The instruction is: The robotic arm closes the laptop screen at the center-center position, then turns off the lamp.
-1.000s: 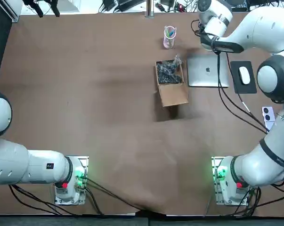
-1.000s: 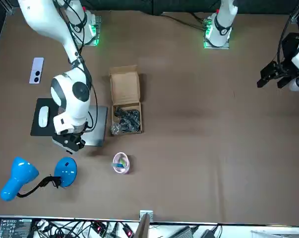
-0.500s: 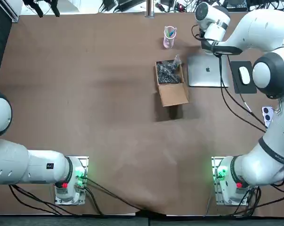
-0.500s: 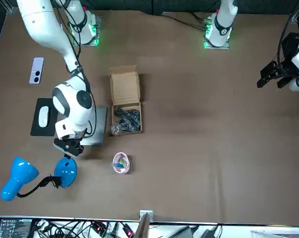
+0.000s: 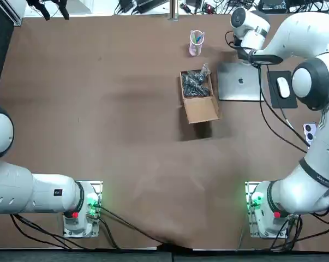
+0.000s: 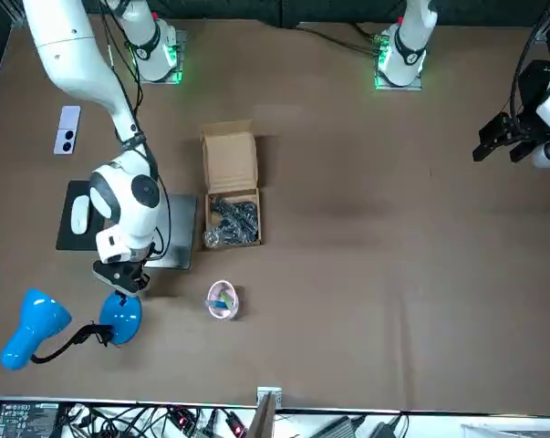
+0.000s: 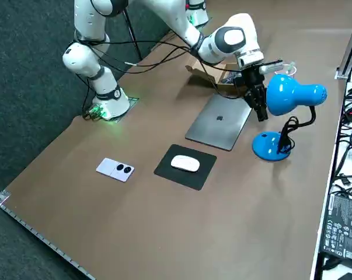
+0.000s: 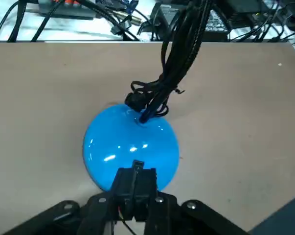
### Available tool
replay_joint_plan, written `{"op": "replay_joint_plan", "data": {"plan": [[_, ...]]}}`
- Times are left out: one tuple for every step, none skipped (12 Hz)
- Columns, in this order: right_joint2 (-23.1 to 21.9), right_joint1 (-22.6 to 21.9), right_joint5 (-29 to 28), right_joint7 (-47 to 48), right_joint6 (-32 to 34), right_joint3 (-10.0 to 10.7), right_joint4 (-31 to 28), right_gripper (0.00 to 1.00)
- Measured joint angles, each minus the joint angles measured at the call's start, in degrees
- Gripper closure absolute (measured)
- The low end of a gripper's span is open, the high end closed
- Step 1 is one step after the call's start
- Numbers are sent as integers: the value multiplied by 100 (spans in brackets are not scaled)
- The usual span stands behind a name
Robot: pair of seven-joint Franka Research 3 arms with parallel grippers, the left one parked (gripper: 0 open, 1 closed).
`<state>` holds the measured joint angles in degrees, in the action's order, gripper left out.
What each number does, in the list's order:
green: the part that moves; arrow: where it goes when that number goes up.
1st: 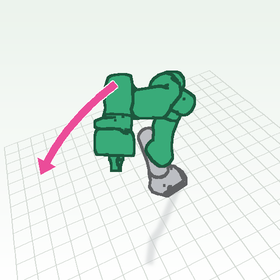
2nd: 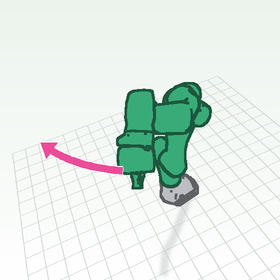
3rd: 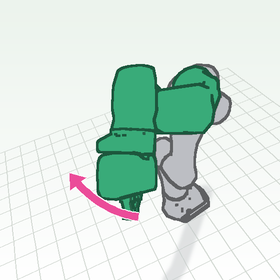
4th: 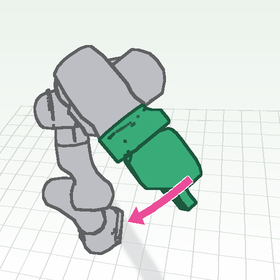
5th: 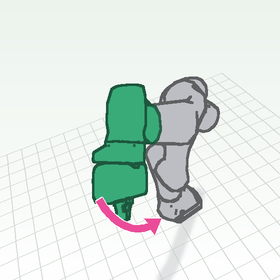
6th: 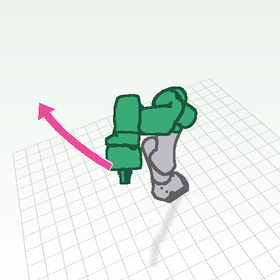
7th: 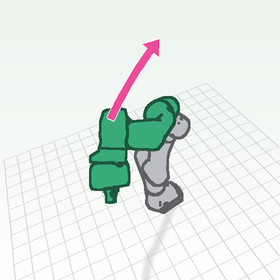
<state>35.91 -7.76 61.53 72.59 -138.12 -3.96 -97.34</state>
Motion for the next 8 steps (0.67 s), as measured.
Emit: {"op": "replay_joint_plan", "data": {"plan": [[36, 29, 1, 12, -89, 0, 2, 98], [71, 47, 1, 28, -150, 0, 1, 98], [103, 62, 1, 46, -202, 0, 2, 98], [131, 74, 1, 54, -242, 0, 2, 98], [157, 83, 1, 58, -277, 0, 2, 98], [181, 92, 2, 62, -311, 0, 3, 98], [206, 103, 13, 63, -340, 0, 3, 98], [255, 135, 58, 70, -416, 0, 3, 98]]}}
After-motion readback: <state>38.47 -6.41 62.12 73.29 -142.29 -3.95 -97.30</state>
